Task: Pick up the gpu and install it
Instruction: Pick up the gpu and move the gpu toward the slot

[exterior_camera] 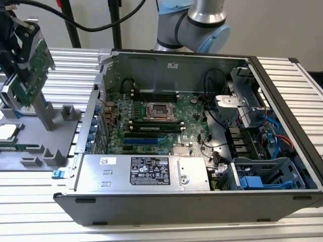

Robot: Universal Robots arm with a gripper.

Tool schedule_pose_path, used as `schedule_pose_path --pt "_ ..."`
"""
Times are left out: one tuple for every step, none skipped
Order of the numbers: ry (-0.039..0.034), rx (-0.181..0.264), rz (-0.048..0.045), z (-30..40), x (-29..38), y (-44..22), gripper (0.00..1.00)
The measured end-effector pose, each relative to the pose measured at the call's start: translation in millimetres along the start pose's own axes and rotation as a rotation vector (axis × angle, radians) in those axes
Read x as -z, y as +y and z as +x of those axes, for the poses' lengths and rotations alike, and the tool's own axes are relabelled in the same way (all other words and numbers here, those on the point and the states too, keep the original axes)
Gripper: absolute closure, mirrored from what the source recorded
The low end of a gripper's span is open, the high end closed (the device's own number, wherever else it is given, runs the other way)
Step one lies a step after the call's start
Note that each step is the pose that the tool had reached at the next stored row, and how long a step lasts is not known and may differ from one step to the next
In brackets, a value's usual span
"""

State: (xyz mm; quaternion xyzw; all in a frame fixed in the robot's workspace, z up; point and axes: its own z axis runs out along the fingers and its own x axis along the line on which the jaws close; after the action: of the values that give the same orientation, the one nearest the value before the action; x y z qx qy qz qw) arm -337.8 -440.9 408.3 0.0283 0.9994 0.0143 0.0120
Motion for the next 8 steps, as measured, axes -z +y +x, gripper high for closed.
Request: schedule_pose_path --pt "0.0000 0.000 0.0000 0.0 1.0 0.0 1.00" --pt "0.0000 0.000 0.0000 0.0 2.0 0.1 1.00" --pt "0.0000 0.000 0.0000 -0.1 2.9 0.1 1.00" --pt "0.0000 0.000 0.0000 -0.1 3.9 0.1 1.00" --pt "0.0000 0.000 -0.0001 -0.1 4.8 0.2 1.00" --pt "-0.0001 0.000 -0.0001 -0.1 5.7 0.2 1.00" --pt "-0.0001 0.000 -0.0001 -0.1 6.7 0.2 1.00" --pt "-0.0001 0.000 -0.0001 -0.2 7.6 0.2 1.00"
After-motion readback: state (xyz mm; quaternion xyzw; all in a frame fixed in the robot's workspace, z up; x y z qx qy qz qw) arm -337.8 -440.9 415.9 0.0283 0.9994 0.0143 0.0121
